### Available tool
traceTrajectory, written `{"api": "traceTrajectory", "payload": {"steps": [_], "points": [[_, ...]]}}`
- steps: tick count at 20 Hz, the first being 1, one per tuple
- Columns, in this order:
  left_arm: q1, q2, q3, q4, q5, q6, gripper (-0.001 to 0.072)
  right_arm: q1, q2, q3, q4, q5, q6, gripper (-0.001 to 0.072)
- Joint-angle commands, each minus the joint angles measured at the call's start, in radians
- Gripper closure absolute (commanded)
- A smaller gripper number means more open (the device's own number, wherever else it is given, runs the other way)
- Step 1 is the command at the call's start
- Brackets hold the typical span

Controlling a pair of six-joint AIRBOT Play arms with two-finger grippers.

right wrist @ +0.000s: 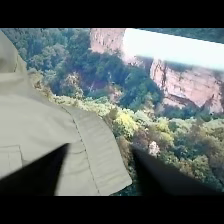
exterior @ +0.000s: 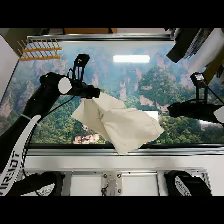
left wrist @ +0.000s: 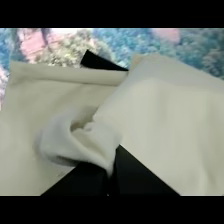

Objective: Fold the clothes and pants, and hang the long-sleeved shirts on hangers.

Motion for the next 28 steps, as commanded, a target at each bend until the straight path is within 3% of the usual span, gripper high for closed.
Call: {"api": "traceTrajectory", "payload": {"steps": [1,5,16,19,21,22,23,24,27,28], "points": [[0.099,-0.07,0.0,-0.046,-0.005,-0.004,0.069,0.001,-0.057,-0.001,0.046,0.002,0.007,0.004],[0.171,-0.069,0.078,-0.185,0.057,-0.003,0.069,0.001,-0.108,-0.001,0.108,-0.028,0.006,0.0041],[0.19,-0.07,0.043,-0.173,0.061,0.011,0.069,0.001,-0.23,-0.187,0.162,-0.027,0.007,0.0041],[0.19,-0.07,0.057,-0.174,0.118,0.022,0.069,0.001,-0.236,-0.198,0.182,-0.024,0.006,0.0041],[0.179,-0.082,0.171,-0.221,0.173,0.072,0.069,0.001,-0.203,-0.195,0.199,-0.025,0.007,0.0043],[0.167,-0.096,0.245,-0.265,0.192,0.104,0.0691,0.0,-0.172,-0.19,0.202,-0.031,0.007,0.0079],[0.148,-0.117,0.332,-0.316,0.197,0.144,0.0691,-0.001,-0.14,-0.183,0.202,-0.041,0.008,0.0175],[0.119,-0.142,0.414,-0.358,0.192,0.19,0.0691,-0.002,-0.098,-0.175,0.202,-0.063,0.008,0.0222],[0.016,-0.234,0.591,-0.321,0.183,0.229,0.0687,-0.003,0.021,-0.167,0.202,-0.188,0.087,0.0221],[-0.001,-0.264,0.627,-0.281,0.157,0.225,0.0421,-0.003,0.054,-0.166,0.202,-0.222,0.098,0.0221]]}}
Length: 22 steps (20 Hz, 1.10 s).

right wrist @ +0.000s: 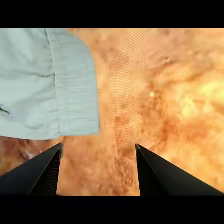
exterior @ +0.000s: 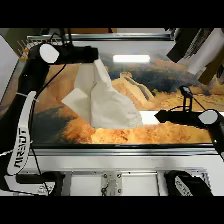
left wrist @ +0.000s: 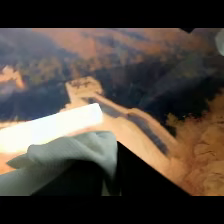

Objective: Fold the clothes and pants, and hang the long-sleeved shirts on hangers.

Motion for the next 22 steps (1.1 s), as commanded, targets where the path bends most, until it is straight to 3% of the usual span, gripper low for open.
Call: {"api": "traceTrajectory", "payload": {"steps": [1,4,7,10,14,16,19,22], "points": [[-0.069,-0.094,0.164,0.07,-0.063,0.017,0.0061,-0.001,0.116,0.006,0.004,-0.118,0.055,0.0221],[-0.003,-0.102,0.154,0.193,-0.28,-0.129,0.0033,0.0,0.148,0.006,0.004,-0.101,0.055,0.0221],[0.111,-0.003,-0.096,0.179,-0.378,-0.166,0.0033,0.001,0.144,0.006,0.004,-0.078,0.055,0.0221],[0.183,0.14,-0.492,0.179,-0.351,-0.195,0.0033,0.002,0.144,0.006,0.004,-0.078,0.055,0.0221],[0.227,0.27,-0.962,0.102,-0.133,-0.314,0.0032,0.003,0.144,0.006,0.005,-0.074,0.055,0.0221],[0.232,0.281,-1.088,-0.082,-0.018,-0.298,0.0032,0.003,0.144,0.006,0.005,-0.074,0.055,0.0221],[0.177,0.24,-1.136,-0.351,0.066,-0.138,0.0032,0.003,0.144,0.006,0.009,-0.074,0.055,0.0221],[0.083,0.156,-1.083,-0.387,0.061,-0.111,0.0032,0.003,0.145,0.006,0.029,-0.074,0.055,0.0221]]}}
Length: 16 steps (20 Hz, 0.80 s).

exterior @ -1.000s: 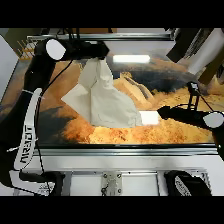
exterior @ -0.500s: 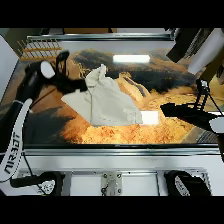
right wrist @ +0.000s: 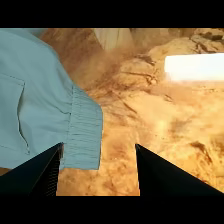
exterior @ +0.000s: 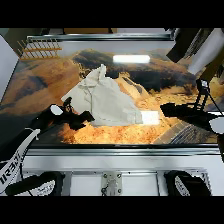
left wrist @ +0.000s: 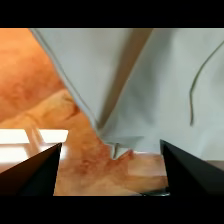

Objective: Fold the clothes and pants, and hang the long-sleeved shirts on hangers.

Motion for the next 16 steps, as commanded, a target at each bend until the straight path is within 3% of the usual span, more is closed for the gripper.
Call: {"api": "traceTrajectory", "payload": {"steps": [1,3,4,5,6,8,13,16], "points": [[-0.08,-0.083,0.016,-0.126,0.039,0.056,0.0033,0.001,0.001,0.001,0.022,0.0,0.0,0.0221],[-0.097,-0.139,0.079,-0.126,0.003,0.056,0.0036,0.001,0.001,0.001,0.022,0.001,0.0,0.0221],[-0.098,-0.158,0.111,-0.124,-0.009,0.057,0.0264,0.001,0.001,0.001,0.022,0.002,0.0,0.0221],[-0.091,-0.168,0.136,-0.116,-0.011,0.056,0.0543,0.001,0.001,0.001,0.022,0.009,0.0,0.0221],[-0.077,-0.167,0.161,-0.097,-0.017,0.057,0.0688,0.001,0.001,0.001,0.021,0.022,0.0,0.0221],[-0.015,-0.126,0.204,-0.033,-0.061,0.057,0.069,0.0,0.001,0.002,0.016,0.05,-0.016,0.0221],[0.28,0.093,0.31,0.325,-0.231,0.056,0.069,0.001,-0.031,0.068,-0.039,0.151,-0.018,0.0222],[0.443,0.164,0.312,0.369,-0.247,0.057,0.0691,0.048,-0.141,0.168,-0.039,0.191,-0.02,0.0222]]}}
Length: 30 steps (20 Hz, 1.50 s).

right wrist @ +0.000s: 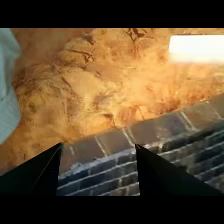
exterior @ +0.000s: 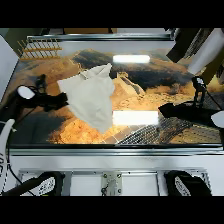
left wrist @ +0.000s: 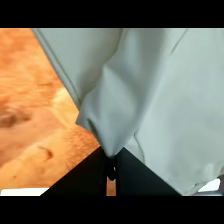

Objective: Fold the clothes and pants, and hang the long-sleeved shirts on hangers.

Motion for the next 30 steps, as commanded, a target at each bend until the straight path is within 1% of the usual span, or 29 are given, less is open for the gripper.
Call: {"api": "traceTrajectory", "payload": {"steps": [1,5,6,9,11,14,15,16,17,21,24,25,26,27,28,29,30], "points": [[0.18,0.078,0.021,0.106,-0.052,0.001,0.069,0.064,-0.124,0.109,-0.011,0.051,-0.005,0.0222],[0.22,0.053,0.021,0.105,-0.065,0.001,0.069,0.229,-0.397,0.299,-0.01,0.028,-0.003,0.0222],[0.22,0.042,0.022,0.105,-0.065,0.001,0.069,0.273,-0.478,0.356,-0.007,0.005,0.0,0.0222],[0.22,0.01,0.022,0.1,-0.068,0.001,0.069,0.393,-0.707,0.521,0.004,-0.095,0.054,0.0222],[0.22,-0.005,0.022,0.1,-0.067,0.002,0.069,0.459,-0.854,0.626,0.057,-0.171,0.065,0.0221],[0.22,-0.014,0.021,0.101,-0.063,0.002,0.069,0.519,-1.059,0.78,0.237,-0.263,0.064,0.0216],[0.22,-0.014,0.022,0.1,-0.059,0.002,0.069,0.532,-1.12,0.827,0.299,-0.28,0.063,0.0157],[0.22,-0.014,0.022,0.101,-0.057,0.002,0.0691,0.545,-1.183,0.879,0.352,-0.291,0.053,0.0055],[0.22,-0.014,0.021,0.1,-0.057,0.002,0.069,0.556,-1.244,0.935,0.391,-0.288,0.025,0.0048],[0.22,-0.014,0.022,0.101,-0.057,0.002,0.069,0.59,-1.416,1.109,0.477,-0.288,0.027,0.006],[0.22,-0.014,0.022,0.1,-0.057,0.002,0.069,0.611,-1.48,1.18,0.483,-0.29,0.026,0.007],[0.22,-0.014,0.022,0.1,-0.057,0.002,0.069,0.613,-1.485,1.186,0.483,-0.289,0.025,0.0285],[0.22,-0.014,0.022,0.101,-0.057,0.002,0.069,0.611,-1.482,1.187,0.484,-0.287,0.004,0.0572],[0.22,-0.012,0.022,0.1,-0.057,0.016,0.069,0.602,-1.47,1.188,0.483,-0.276,-0.031,0.0698],[0.22,0.002,0.022,0.101,-0.054,0.036,0.069,0.59,-1.446,1.188,0.479,-0.251,-0.08,0.0698],[0.221,0.031,0.022,0.101,-0.039,0.039,0.0691,0.574,-1.404,1.189,0.449,-0.22,-0.138,0.0698],[0.222,0.072,0.035,0.101,-0.024,0.039,0.069,0.556,-1.351,1.189,0.396,-0.196,-0.172,0.0699]]}}
